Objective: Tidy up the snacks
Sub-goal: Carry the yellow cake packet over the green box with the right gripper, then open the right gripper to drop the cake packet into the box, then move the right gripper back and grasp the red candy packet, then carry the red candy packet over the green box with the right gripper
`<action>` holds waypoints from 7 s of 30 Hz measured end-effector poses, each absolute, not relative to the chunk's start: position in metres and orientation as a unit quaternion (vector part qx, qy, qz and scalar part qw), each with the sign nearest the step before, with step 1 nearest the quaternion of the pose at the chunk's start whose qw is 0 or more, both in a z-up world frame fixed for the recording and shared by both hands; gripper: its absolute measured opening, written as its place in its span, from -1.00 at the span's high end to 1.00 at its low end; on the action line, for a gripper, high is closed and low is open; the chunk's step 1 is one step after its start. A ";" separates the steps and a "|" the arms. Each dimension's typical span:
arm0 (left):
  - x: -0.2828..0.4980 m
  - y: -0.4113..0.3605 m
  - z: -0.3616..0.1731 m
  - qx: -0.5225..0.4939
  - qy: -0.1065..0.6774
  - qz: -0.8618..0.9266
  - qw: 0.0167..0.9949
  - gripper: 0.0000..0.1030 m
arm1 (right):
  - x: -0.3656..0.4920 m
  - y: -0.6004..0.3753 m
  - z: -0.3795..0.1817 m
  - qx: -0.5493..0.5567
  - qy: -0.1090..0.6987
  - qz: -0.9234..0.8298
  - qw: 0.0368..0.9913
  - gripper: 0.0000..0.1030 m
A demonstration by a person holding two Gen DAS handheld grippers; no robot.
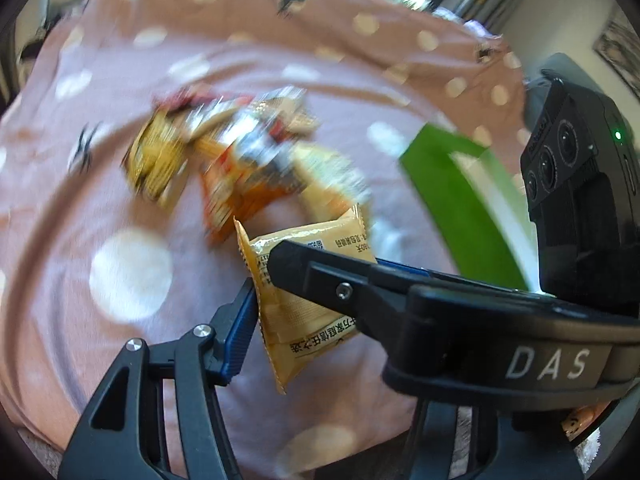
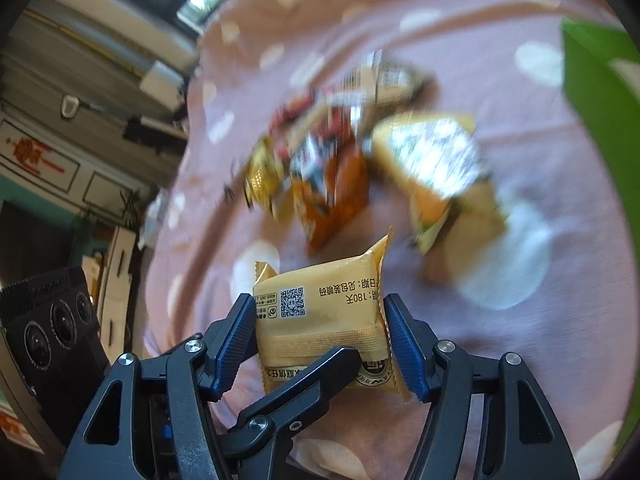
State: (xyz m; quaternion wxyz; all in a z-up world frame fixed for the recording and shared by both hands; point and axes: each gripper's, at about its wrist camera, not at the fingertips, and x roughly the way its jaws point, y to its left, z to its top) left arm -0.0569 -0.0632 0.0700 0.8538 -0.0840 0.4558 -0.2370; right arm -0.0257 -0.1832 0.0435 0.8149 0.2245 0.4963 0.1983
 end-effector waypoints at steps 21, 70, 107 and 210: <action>-0.053 -0.249 0.119 -0.003 0.352 -0.445 0.823 -0.03 | -0.095 -0.361 0.120 0.296 0.299 -0.003 0.907 -0.33; -0.052 -0.227 0.108 0.025 0.398 -0.408 0.821 0.36 | -0.059 -0.398 0.047 0.345 0.387 -0.020 0.855 -0.32; -0.004 0.097 0.056 -0.188 0.422 -0.048 0.886 -0.71 | 0.082 -0.097 0.112 0.111 0.468 0.113 0.869 -0.88; -0.062 -0.115 0.140 -0.046 0.319 -0.275 0.906 0.45 | -0.050 -0.230 0.121 0.234 0.370 0.176 0.882 -0.02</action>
